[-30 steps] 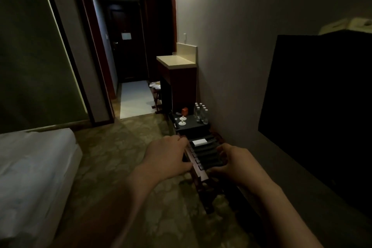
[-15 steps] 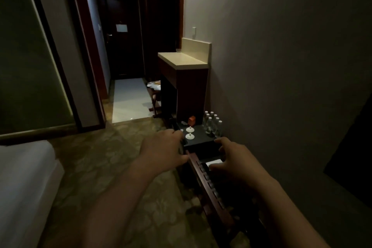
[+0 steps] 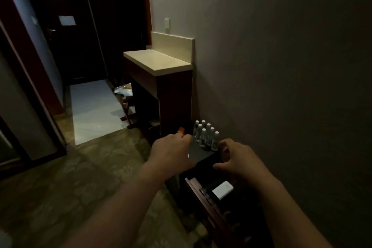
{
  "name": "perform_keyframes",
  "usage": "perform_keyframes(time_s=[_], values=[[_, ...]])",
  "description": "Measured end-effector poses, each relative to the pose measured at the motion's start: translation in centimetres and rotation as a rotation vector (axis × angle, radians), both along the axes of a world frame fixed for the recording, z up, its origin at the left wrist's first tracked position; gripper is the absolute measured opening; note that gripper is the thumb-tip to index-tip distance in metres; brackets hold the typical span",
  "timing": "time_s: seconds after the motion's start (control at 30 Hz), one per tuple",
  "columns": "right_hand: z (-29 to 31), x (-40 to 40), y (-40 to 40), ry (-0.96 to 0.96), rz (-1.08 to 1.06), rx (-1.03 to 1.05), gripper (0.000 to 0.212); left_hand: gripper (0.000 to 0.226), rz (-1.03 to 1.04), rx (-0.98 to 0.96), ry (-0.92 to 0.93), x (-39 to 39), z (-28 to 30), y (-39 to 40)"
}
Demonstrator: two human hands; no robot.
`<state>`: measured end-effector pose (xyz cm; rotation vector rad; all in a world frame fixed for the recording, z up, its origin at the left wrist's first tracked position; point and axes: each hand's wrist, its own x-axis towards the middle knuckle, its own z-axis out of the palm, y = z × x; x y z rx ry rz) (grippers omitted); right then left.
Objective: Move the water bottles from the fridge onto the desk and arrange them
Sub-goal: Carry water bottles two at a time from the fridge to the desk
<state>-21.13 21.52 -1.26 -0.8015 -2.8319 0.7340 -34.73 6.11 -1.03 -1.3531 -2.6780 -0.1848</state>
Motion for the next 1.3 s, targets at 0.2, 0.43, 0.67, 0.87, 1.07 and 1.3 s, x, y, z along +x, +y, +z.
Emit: perform_keyframes(time_s=[0.2,0.43,0.67,0.87,1.07,1.3], values=[[-3.5,-11.9,7.0,0.015,-0.081,-0.050,0.073,0.056,-0.075,-0.048,0.010,-12.4,-2.3,7.9],[-5.2,-27.3,18.3,0.052,-0.198,-0.115,0.067,0.058,-0.164,-0.048,0.036,-28.3,-2.3,20.5],[-7.6,-37.9,25.6,-0.012,-0.293,-0.150,0.067,0.057,-0.242,-0.084,-0.040,-40.6,-5.7,29.3],[-11.6,-44.9,29.6,-0.052,-0.435,-0.167,0.070,0.062,-0.364,-0.114,-0.113,-50.0,-10.3,36.5],[-16.6,-52.3,31.3,-0.047,-0.657,-0.249,0.066,0.056,-0.587,-0.196,-0.186,-59.0,-15.7,44.0],[-23.1,-59.5,33.4,-0.037,-0.839,-0.374,0.066,0.061,-0.704,-0.300,-0.290,-66.1,-22.6,50.5]])
